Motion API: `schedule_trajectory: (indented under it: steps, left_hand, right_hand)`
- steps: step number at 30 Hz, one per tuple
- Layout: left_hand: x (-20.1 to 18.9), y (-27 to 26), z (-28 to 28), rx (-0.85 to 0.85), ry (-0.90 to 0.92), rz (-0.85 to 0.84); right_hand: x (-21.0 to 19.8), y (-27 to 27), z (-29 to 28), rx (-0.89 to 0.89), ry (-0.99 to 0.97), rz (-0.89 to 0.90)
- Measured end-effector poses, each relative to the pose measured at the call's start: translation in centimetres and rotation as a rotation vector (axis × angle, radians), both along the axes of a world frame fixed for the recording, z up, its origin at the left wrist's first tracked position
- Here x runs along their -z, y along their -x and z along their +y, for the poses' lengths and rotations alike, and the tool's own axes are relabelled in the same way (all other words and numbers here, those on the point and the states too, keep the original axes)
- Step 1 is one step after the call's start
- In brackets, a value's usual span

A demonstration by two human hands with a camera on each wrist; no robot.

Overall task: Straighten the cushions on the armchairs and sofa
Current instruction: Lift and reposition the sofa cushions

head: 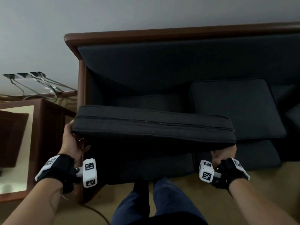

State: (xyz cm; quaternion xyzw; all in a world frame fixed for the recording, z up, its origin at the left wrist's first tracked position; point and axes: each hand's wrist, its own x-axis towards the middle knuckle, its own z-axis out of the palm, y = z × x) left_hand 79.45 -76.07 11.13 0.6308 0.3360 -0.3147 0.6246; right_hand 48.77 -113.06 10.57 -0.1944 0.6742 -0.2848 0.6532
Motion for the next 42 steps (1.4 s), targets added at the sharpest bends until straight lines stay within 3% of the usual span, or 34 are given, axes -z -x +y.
schedule_trajectory:
  steps: [8,11,15,22,25,27,29,33,34,36,38,42]
  left_hand:
    - [-3.3,-0.4,-2.5,0.15,-0.004,-0.233]
    - [-3.1,-0.2,-2.5,0.17,0.018,-0.265]
    - [-2.9,0.0,-2.7,0.159,0.036,-0.231]
    - [-0.7,1.0,-1.2,0.127,0.083,-0.151]
    - [-3.5,2.4,-1.9,0.158,0.074,-0.074]
    - [-7.5,3.6,-3.1,0.156,0.131,-0.047]
    - [-4.6,3.1,-2.4,0.15,0.182,-0.065]
    - [1.5,1.9,0.3,0.195,0.219,-0.054]
    - [3.9,1.9,1.3,0.203,0.222,-0.026]
    - [4.8,2.2,2.3,0.25,0.222,0.018]
    - [-0.3,3.3,1.9,0.331,0.199,-0.008]
    - [-5.1,4.9,2.6,0.538,0.162,-0.137]
  right_hand:
    - [-4.3,-0.4,-1.1,-0.28,0.114,0.24]
    - [-7.2,-2.4,-0.5,-0.41,0.36,0.485]
    - [-9.6,-6.3,1.8,-0.733,0.702,0.737]
    - [-9.2,-14.2,10.4,-1.233,1.101,0.58]
    - [-8.9,-17.5,14.1,-1.518,1.184,0.506]
    - [-8.6,-19.3,16.2,-1.781,1.182,0.539]
    - [-8.1,-20.9,18.0,-1.986,1.146,0.704]
    - [-7.4,-22.4,19.4,-2.015,1.156,1.011]
    - [-7.3,-22.5,19.4,-2.014,1.158,1.037]
    - [-7.2,-22.5,19.3,-1.995,1.211,1.025]
    - [-7.4,-21.9,19.0,-1.987,1.248,0.973]
    - [-8.1,-19.0,18.1,-1.92,1.253,0.858]
